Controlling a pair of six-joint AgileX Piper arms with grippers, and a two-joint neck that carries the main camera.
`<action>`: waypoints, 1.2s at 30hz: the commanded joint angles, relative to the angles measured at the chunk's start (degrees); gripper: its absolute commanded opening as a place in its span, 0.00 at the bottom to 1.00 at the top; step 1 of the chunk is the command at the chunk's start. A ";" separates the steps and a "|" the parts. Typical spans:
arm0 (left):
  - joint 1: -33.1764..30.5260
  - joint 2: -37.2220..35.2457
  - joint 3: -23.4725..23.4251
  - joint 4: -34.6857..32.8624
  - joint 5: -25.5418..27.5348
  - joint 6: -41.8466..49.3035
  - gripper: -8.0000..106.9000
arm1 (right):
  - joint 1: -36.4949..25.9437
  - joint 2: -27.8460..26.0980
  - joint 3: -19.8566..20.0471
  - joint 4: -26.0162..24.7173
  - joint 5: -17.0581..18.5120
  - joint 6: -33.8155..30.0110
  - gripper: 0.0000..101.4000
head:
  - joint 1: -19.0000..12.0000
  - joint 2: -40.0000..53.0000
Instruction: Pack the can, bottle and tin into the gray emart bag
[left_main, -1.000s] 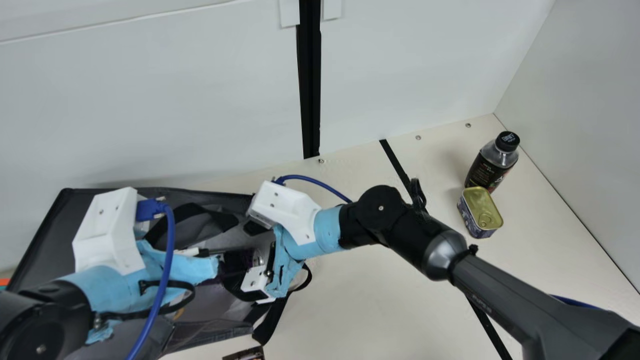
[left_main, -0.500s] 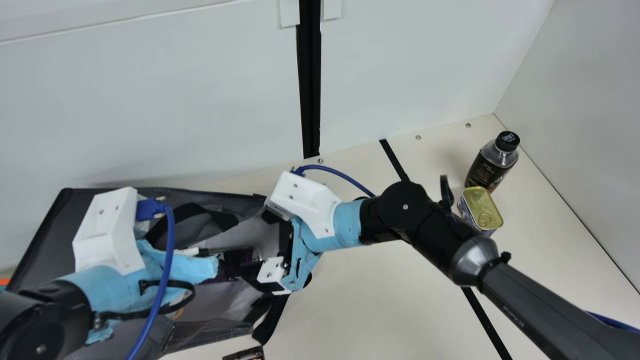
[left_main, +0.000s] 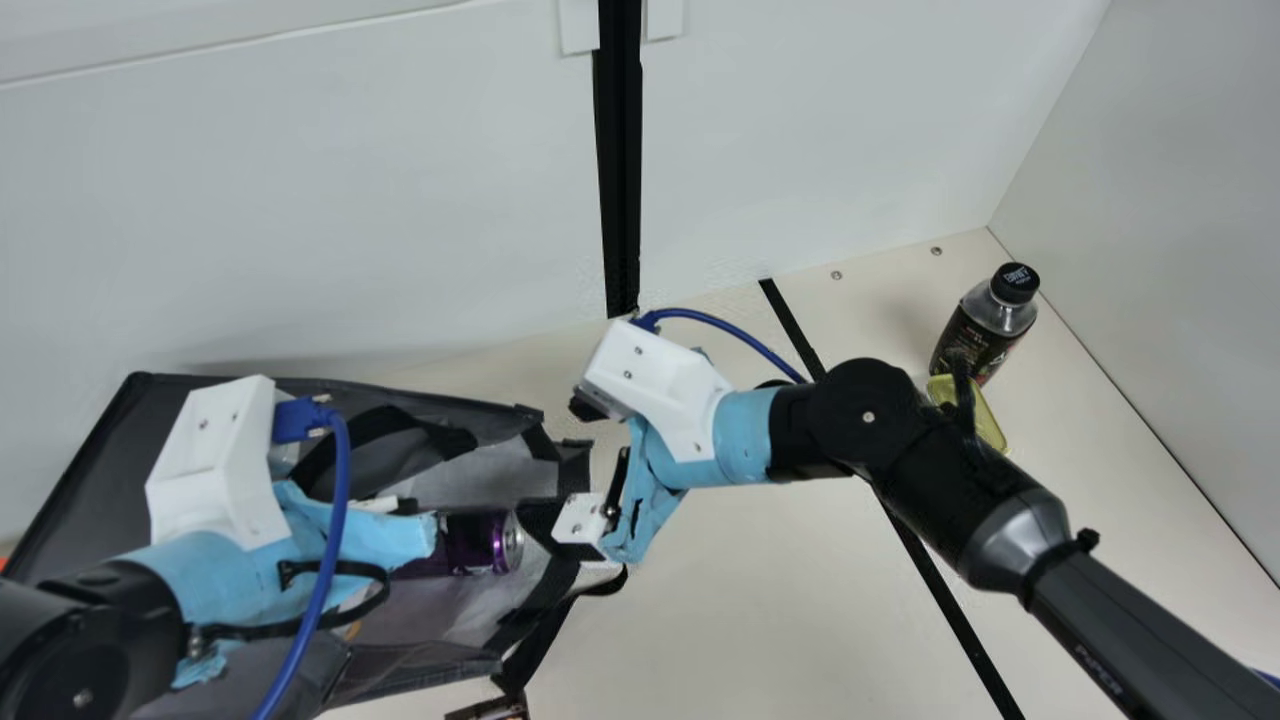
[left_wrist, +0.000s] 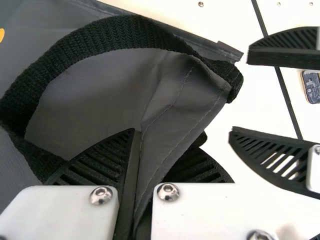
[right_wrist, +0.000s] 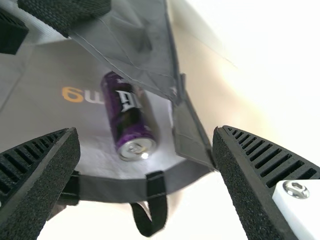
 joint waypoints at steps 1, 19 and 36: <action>0.00 0.00 0.00 0.00 0.00 0.00 0.16 | -0.44 -0.70 0.19 -0.74 -0.06 0.63 0.90 | -1.30 -0.05; 0.00 0.00 0.00 0.00 0.00 0.00 0.16 | -6.68 -8.18 1.83 -8.54 0.59 6.77 0.90 | -1.30 -0.05; 0.00 0.00 0.00 0.00 0.00 0.00 0.16 | -14.65 -13.30 0.46 -14.88 1.35 12.12 0.90 | -1.30 -0.05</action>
